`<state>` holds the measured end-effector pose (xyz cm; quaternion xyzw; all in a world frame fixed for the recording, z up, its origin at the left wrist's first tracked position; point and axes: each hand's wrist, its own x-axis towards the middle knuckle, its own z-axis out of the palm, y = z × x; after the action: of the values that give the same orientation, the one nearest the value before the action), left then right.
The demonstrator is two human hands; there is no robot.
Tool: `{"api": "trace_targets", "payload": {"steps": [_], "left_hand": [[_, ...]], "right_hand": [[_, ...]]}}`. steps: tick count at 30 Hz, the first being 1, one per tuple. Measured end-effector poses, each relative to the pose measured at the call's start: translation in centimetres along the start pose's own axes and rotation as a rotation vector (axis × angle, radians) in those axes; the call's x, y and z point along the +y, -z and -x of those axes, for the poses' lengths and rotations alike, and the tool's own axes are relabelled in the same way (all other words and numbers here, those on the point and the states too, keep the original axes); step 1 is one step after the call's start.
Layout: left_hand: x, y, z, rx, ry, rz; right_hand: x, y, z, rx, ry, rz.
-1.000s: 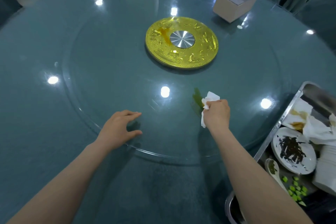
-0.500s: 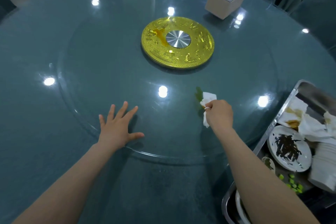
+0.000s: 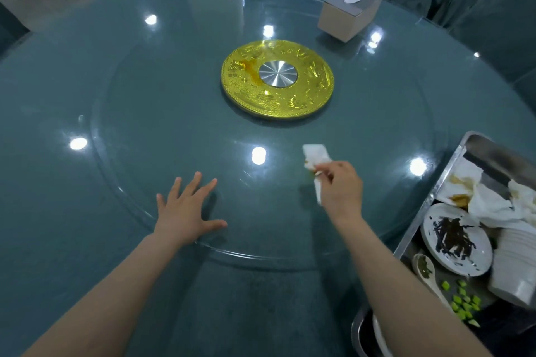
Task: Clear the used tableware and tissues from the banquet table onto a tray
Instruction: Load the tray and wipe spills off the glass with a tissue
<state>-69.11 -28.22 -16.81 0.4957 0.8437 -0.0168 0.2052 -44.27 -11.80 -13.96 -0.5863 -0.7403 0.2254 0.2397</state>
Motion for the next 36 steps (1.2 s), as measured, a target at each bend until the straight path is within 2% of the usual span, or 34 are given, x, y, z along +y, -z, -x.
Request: {"api": "trace_targets", "payload": {"steps": [5, 8, 11, 17, 19, 23, 27, 33, 36], "left_hand": [[0.2, 0.1, 0.0, -0.013, 0.009, -0.014], [0.5, -0.1, 0.0, -0.016, 0.012, -0.03], [0.7, -0.2, 0.0, -0.018, 0.015, -0.032], [0.8, -0.1, 0.0, -0.022, 0.019, -0.041], [0.8, -0.1, 0.0, -0.024, 0.014, -0.039], [0.6, 0.0, 0.0, -0.017, 0.002, -0.035], [0.6, -0.2, 0.0, -0.016, 0.0, -0.049], [0.6, 0.1, -0.1, -0.03, 0.004, -0.073], [0.6, 0.0, -0.1, -0.04, 0.001, -0.067]], "right_hand": [[3.1, 0.7, -5.6, 0.02, -0.153, 0.087], [3.6, -0.4, -5.9, -0.005, -0.161, 0.171], [1.7, -2.4, -3.7, -0.055, -0.068, 0.206], [-3.7, -6.3, 5.4, -0.183, 0.24, 0.118], [-4.1, -6.8, 6.6, -0.204, 0.287, 0.097], [-3.4, -6.0, 5.0, -0.295, 0.212, 0.021], [-1.3, -3.4, 1.5, -0.103, 0.08, -0.066], [2.3, -1.7, -5.8, 0.057, -0.187, 0.015], [2.0, -2.1, -7.3, -0.004, -0.254, 0.17]]}}
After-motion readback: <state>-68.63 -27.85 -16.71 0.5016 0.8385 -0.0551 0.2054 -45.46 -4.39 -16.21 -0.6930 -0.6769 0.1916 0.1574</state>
